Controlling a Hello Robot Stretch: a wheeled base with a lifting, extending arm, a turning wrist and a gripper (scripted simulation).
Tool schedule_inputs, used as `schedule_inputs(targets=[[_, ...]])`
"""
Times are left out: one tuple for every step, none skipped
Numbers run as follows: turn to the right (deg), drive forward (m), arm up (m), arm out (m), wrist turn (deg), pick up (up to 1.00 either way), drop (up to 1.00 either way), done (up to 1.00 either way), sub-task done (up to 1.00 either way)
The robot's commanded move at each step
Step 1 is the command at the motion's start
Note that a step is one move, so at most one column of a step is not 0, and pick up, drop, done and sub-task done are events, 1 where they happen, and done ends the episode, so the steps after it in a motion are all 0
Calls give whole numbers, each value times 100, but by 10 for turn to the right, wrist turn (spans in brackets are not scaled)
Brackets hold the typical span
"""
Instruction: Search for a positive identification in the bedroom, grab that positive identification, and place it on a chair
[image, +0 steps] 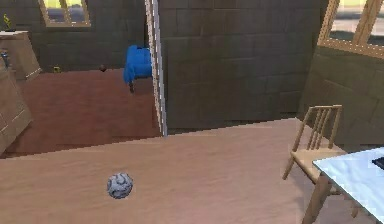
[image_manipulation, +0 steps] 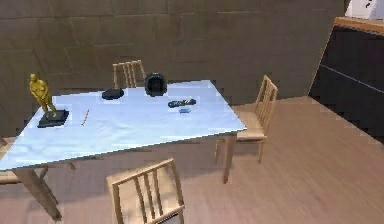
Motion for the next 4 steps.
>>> schedule_inputs(targets=[[450, 0, 0, 0, 0, 0, 0, 0, 0], [450, 0, 0, 0, 0, 0, 0, 0, 0], [330, 0, 0, 0, 0, 0, 0, 0, 0], [0, 100, 0, 0, 0, 0, 0, 0, 0]])
